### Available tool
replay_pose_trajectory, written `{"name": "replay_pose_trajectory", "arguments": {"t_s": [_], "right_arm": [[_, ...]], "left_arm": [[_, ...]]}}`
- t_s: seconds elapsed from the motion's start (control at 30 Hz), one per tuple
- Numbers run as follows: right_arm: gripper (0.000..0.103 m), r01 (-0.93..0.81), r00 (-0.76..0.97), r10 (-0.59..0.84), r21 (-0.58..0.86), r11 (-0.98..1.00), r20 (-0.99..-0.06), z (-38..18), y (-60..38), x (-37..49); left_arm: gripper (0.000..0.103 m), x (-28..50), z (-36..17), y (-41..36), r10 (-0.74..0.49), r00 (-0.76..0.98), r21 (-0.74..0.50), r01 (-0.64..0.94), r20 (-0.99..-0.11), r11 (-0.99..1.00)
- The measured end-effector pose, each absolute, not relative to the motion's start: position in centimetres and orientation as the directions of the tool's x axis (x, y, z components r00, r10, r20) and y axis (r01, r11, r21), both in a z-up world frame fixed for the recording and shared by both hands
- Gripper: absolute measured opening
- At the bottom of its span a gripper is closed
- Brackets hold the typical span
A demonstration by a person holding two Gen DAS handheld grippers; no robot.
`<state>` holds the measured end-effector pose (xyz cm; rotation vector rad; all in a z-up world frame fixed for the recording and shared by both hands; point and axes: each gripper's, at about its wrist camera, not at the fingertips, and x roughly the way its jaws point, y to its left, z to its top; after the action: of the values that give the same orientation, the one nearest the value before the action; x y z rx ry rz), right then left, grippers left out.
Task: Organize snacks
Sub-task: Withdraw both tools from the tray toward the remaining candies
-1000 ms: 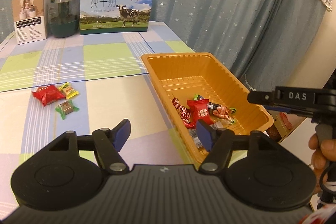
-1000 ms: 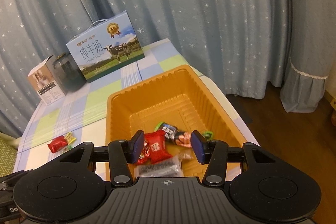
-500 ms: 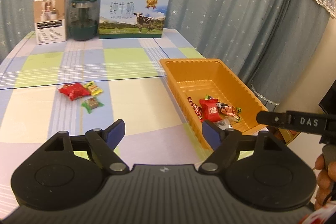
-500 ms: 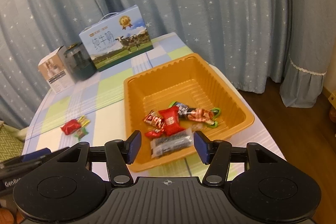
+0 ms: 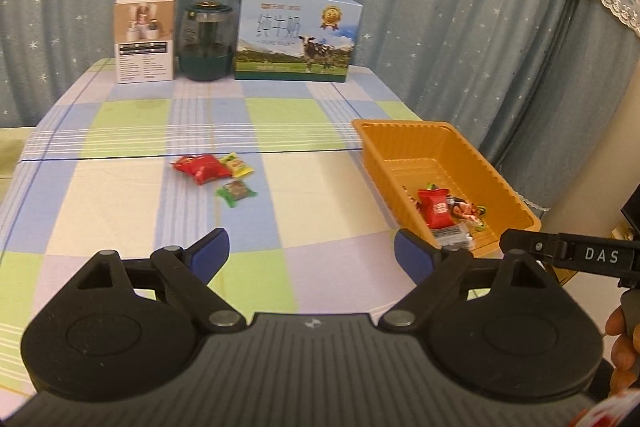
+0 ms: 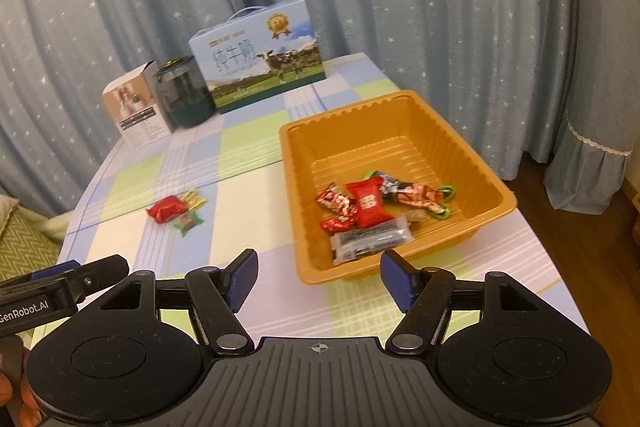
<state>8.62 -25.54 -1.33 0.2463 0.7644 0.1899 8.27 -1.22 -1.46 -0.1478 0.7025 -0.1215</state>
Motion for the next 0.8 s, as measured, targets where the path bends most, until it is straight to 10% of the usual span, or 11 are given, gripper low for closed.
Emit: {"name": "replay_pose_trajectory", "arguments": {"t_s": [0.8], "right_arm": [[0.071, -0.245, 0.665, 0.353, 0.254, 0.936, -0.658, -1.9, -17.7, 10.3]], "left_arm": [[0.092, 8.4, -1.6, 6.2, -0.029, 0.773, -0.123, -0.063, -0.633, 0.990]]}}
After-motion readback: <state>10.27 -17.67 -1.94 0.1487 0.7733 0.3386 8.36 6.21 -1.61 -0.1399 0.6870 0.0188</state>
